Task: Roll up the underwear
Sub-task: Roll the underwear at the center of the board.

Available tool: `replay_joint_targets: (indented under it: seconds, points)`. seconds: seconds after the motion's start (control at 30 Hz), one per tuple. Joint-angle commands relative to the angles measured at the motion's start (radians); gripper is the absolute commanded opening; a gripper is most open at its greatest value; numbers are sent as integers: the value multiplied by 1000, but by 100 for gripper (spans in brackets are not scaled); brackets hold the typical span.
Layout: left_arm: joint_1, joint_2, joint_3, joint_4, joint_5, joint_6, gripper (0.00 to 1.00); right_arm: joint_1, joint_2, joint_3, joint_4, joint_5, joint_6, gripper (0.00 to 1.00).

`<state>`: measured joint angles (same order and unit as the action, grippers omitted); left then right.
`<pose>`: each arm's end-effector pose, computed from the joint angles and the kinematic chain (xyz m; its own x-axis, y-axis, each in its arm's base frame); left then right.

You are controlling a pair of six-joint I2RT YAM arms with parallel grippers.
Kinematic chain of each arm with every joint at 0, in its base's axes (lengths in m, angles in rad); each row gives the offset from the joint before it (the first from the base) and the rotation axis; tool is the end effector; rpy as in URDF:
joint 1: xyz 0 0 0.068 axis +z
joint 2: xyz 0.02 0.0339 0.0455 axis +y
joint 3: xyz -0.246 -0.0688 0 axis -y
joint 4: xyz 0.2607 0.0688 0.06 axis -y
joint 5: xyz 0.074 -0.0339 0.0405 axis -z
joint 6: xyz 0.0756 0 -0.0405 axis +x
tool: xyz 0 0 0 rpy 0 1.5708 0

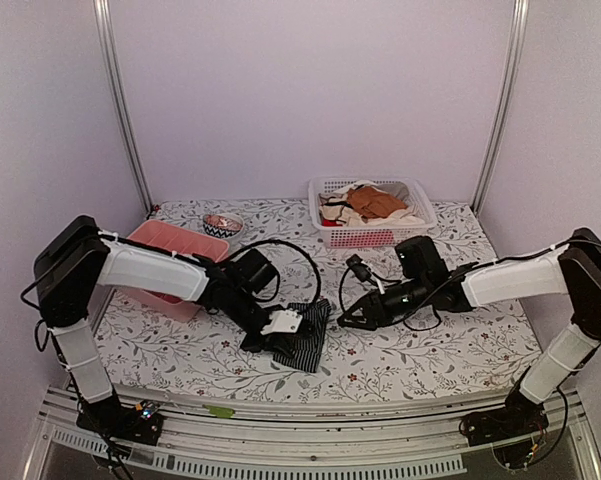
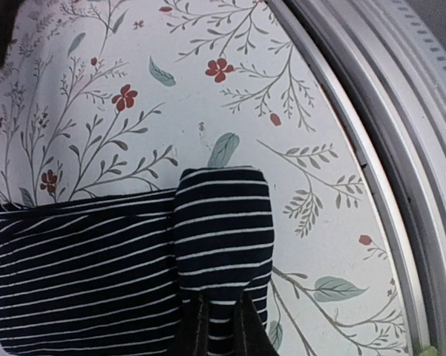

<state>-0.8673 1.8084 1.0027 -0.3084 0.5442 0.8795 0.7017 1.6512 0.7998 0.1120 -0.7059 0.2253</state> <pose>0.2049 -0.3021 0.0816 0.2463 0.7286 -0.6391 0.9574 -0.2855 0.0435 0.2386 0.2659 0.1135 -0.6932 -0.3633 -0.6225 -0.7207 0.3621 0.5912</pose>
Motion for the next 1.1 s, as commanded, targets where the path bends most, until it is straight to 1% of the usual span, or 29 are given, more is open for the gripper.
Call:
replay_joint_targets:
  seconds: [0.0,0.03,0.1,0.2,0.3,0.4,0.57,0.83,0.9,1.0,1.07]
  points:
    - [95,141,194,-402,224,62,0,61,-157,-99,23,185,-89,47]
    - [114,209,249,-466,258,74,0,83,-177,-115,14,218,-103,48]
    - [142,291,336,-565,303,94,0,135,-207,-131,5,273,-136,48]
    - [161,392,445,-667,338,112,0,206,-195,-114,6,364,-181,51]
    - [167,465,528,-753,369,124,0,266,-119,-41,-7,412,-259,53]
    - [172,532,596,-838,383,140,0,303,6,52,-24,433,-336,54]
    - [177,578,644,-875,377,137,0,356,143,190,-49,456,-427,56]
    - [181,589,649,-883,370,140,0,397,276,283,-126,480,-499,54]
    - [182,590,652,-884,369,143,0,399,302,298,-152,485,-509,52]
    - [184,594,658,-887,369,144,0,405,327,318,-200,497,-519,44]
    - [186,598,659,-886,367,144,0,406,325,314,-206,507,-519,42]
